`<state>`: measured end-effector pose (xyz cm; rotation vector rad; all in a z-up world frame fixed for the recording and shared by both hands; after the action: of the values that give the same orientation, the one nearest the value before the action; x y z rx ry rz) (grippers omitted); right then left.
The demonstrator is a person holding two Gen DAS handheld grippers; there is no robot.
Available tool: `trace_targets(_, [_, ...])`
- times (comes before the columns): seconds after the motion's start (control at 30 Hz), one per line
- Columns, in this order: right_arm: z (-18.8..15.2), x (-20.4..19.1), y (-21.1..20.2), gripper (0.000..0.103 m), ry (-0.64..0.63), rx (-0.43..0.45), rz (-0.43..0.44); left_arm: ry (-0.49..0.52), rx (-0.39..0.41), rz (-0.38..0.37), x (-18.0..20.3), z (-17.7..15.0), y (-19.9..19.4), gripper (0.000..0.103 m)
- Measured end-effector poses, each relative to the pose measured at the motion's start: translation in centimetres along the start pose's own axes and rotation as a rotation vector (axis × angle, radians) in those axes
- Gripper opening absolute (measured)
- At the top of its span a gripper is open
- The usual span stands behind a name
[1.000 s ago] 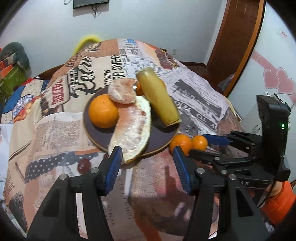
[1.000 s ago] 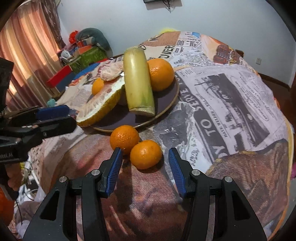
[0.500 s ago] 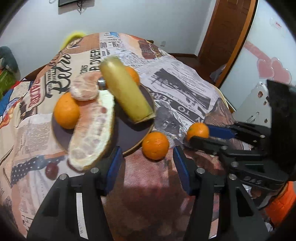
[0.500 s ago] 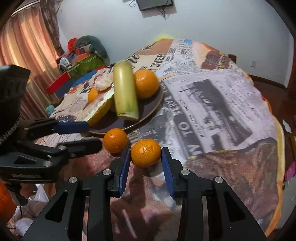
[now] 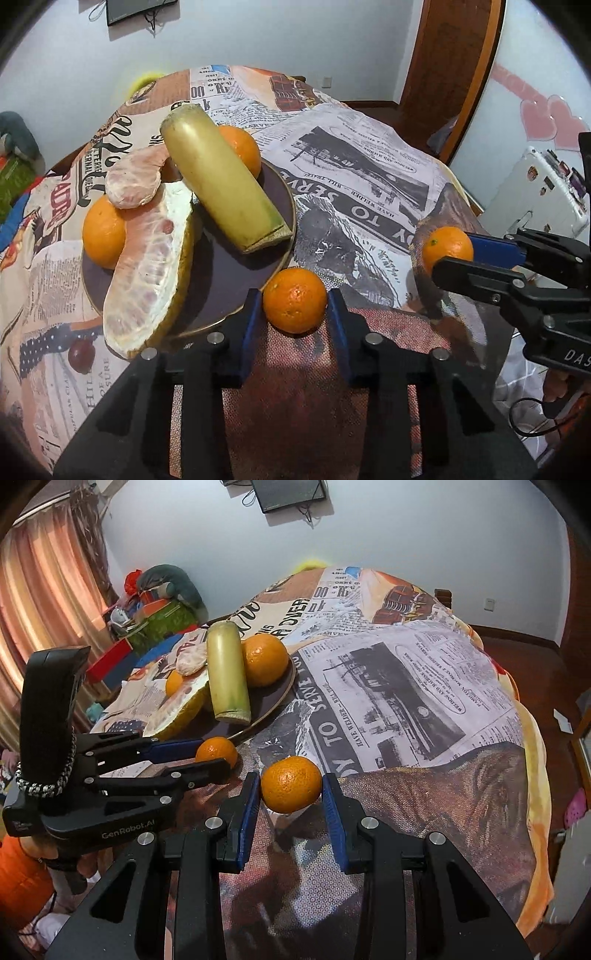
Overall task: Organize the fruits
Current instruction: 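Place the mandarin on the plate with the left tool while the right tool places its mandarin there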
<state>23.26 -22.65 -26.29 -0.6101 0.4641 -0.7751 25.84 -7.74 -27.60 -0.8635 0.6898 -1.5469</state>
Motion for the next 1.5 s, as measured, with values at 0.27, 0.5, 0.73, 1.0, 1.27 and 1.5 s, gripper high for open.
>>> trace_targets(0.27, [1.0, -0.5, -0.2, 0.031, -0.011, 0.02, 0.0, -0.031, 0.075, -0.051, -0.9, 0.7, -3.7, 0.034])
trace_targets(0.5, [3.0, -1.4, -0.1, 0.031, -0.034, 0.054, 0.008, -0.113, 0.17, -0.036, -4.5, 2.4, -7.3, 0.034])
trace_targets(0.73, [5.3, -1.9, 0.7, 0.031, -0.066, 0.083, 0.0, -0.168, 0.237, 0.033, -9.0, 3.6, -9.2, 0.035])
trace_targets(1.0, [7.6, -1.7, 2.6, 0.031, -0.1, 0.097, -0.025, -0.216, 0.235, 0.076, -13.1, 4.1, -8.8, 0.035])
trace_targets(1.27, [9.0, -1.2, 5.2, 0.031, -0.098, 0.078, -0.023, -0.232, 0.16, 0.044, -13.8, 3.1, -5.9, 0.035])
trace_targets(1.5, [8.5, -1.1, 7.7, 0.031, -0.084, 0.023, -0.004, -0.238, 0.118, 0.016, -13.6, 2.7, -4.1, 0.035])
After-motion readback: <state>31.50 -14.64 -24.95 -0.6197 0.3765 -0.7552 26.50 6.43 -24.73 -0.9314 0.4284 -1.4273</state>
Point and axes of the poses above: each gripper's, at about its wrist camera, not at the fingertips, and y roughly the way its jaws point, x to its right, z to its top, the point moved 4 cm from there along y, roughly the way its jaws point, and after that the axes turned 11 degrees about -y, right-handed, at the moved point
